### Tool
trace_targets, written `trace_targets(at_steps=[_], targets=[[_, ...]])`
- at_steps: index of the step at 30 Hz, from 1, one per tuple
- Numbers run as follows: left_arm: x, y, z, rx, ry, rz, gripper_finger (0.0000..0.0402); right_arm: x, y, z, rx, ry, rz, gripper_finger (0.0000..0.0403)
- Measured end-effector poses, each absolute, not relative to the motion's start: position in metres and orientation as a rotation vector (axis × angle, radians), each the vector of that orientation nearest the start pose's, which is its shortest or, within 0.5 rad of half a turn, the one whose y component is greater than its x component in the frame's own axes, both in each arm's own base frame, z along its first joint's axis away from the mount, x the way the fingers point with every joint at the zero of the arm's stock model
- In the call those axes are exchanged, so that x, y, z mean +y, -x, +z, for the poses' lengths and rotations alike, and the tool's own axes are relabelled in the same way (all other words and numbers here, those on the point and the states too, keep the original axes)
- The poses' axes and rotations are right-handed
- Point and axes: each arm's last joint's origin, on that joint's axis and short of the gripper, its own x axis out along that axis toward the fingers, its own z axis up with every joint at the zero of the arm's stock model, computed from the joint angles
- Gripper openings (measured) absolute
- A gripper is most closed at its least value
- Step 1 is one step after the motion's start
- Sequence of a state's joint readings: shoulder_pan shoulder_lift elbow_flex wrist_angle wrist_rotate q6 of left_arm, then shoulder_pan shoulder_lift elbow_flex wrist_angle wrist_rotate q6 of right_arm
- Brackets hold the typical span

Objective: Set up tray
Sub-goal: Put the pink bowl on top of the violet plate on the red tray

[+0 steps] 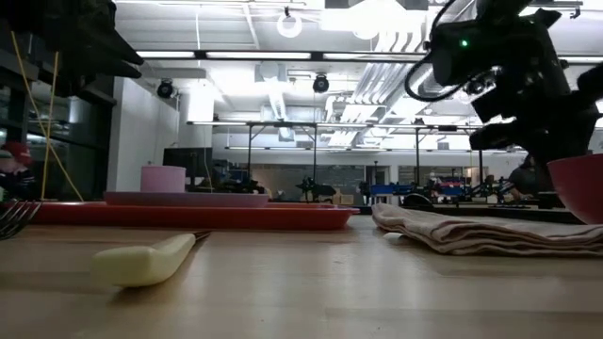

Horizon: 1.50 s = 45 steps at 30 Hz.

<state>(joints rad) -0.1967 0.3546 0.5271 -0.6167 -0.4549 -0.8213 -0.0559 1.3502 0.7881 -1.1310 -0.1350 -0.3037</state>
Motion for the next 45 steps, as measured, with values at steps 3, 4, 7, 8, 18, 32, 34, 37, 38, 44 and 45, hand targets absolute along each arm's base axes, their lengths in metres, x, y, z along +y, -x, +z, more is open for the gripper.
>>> trace_targets(at_steps=[3,4,7,8,18,32,34,37,38,44,45], targets=[[-0.005,-0.089,0.256,0.287,0.677,0.411,0.0133,-0.008,-0.189,0.184,1.666,0.092,0.272,0.0033],[-0.005,-0.089,0.256,0.286,0.681,0.412,0.0133,-0.008,-0.189,0.184,1.665,0.097,0.266,0.003],[-0.005,-0.089,0.256,0.286,0.683,0.412,0.0133,-0.008,-0.189,0.184,1.666,0.098,0.263,0.0017],[-0.005,-0.089,0.256,0.285,0.684,0.412,0.0133,-0.008,-0.189,0.184,1.666,0.098,0.262,0.0011],[-0.005,-0.091,0.26,0.246,0.701,0.396,0.0133,-0.01,-0.189,0.184,1.672,0.098,0.225,0.0001],[-0.006,-0.098,0.267,0.172,0.729,0.372,0.0133,-0.036,-0.195,0.201,1.629,-0.061,0.099,0.0],[-0.007,-0.101,0.267,0.182,0.724,0.377,0.0133,-0.041,-0.198,0.207,1.608,-0.135,0.047,0.0],[-0.008,-0.106,0.264,0.213,0.711,0.391,0.0133,-0.045,-0.2,0.213,1.578,-0.255,-0.001,0.0],[-0.008,-0.109,0.262,0.225,0.706,0.396,0.0133,-0.046,-0.2,0.214,1.572,-0.283,-0.016,0.0],[-0.011,-0.124,0.259,0.252,0.693,0.41,0.0133,-0.046,-0.2,0.219,1.586,-0.409,-0.115,0.0],[-0.012,-0.127,0.258,0.253,0.693,0.411,0.0133,-0.046,-0.2,0.219,1.589,-0.436,-0.138,0.0]])
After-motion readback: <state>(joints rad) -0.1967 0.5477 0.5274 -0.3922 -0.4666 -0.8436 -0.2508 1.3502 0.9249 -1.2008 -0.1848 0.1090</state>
